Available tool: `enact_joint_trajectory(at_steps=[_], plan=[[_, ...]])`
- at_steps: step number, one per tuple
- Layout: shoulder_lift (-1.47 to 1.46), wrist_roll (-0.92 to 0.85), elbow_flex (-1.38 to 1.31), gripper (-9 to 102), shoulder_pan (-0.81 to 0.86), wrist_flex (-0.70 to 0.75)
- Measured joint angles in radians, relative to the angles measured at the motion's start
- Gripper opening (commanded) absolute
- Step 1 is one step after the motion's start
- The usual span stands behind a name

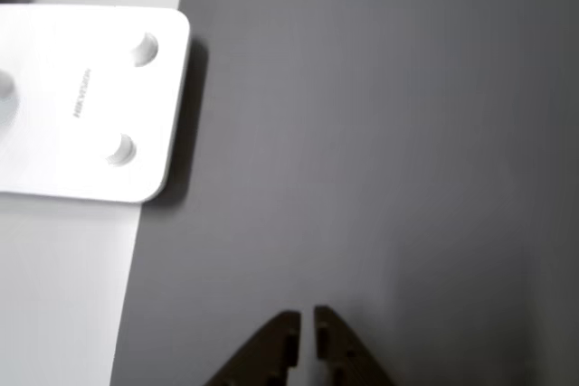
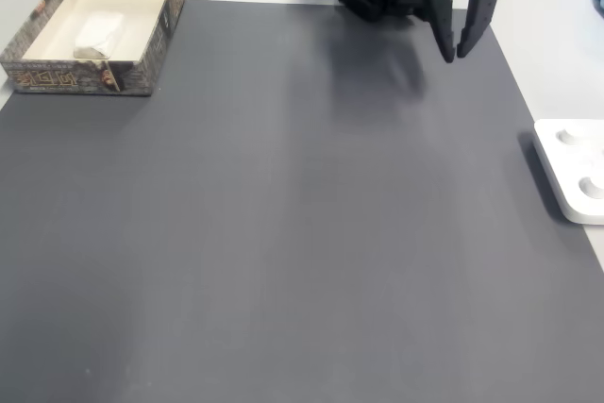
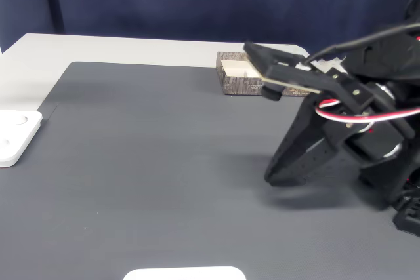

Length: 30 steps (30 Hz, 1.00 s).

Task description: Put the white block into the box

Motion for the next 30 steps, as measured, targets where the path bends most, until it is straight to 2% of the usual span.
enact_joint_trajectory(at_steps=[9,24,30], plan=[[0.097,-0.006,0.075,-2,0.000,0.000],[0.100,0.015,0.121,-2,0.000,0.000],[0.100,0.051,0.126,-2,0.005,0.081]])
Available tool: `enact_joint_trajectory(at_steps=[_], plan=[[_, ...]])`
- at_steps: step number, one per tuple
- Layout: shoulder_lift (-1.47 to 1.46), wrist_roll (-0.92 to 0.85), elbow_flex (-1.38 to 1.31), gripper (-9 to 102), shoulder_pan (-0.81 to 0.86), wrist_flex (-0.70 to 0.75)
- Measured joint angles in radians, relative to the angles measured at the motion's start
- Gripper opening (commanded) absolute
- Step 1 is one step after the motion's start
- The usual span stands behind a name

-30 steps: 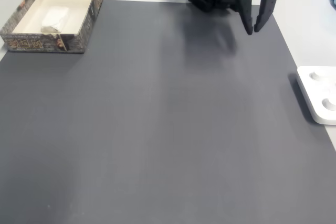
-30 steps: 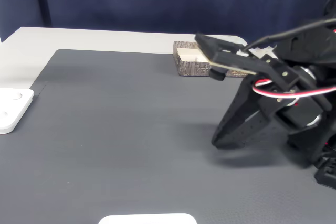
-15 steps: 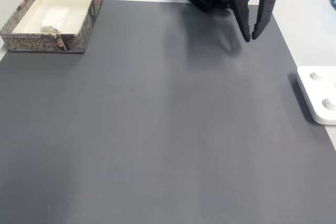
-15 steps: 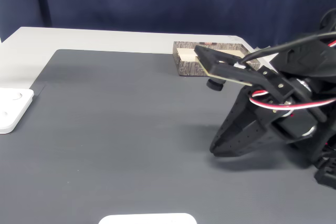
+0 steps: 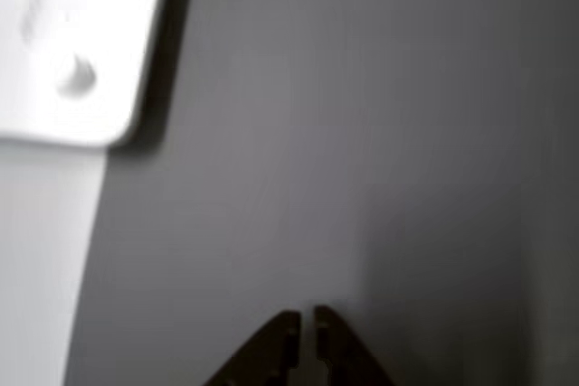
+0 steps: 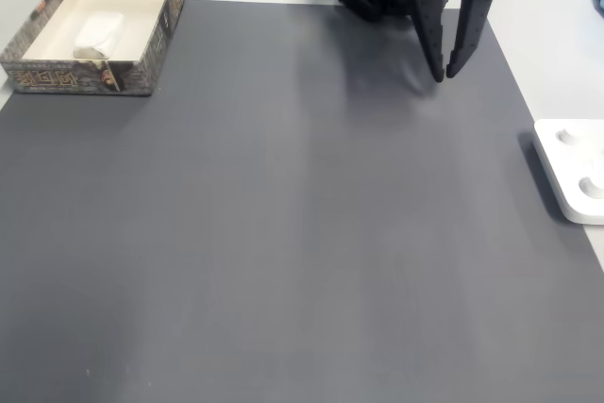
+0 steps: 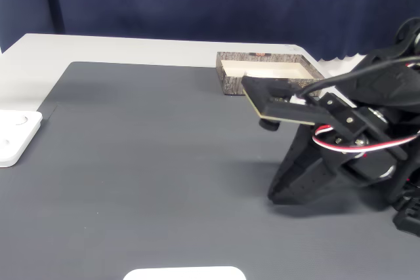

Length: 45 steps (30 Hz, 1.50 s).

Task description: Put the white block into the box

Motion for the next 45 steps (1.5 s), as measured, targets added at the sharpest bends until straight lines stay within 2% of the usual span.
enact_joint_trajectory(at_steps=[45], plan=[[0.000,0.000,0.000,-2,0.008,0.026]])
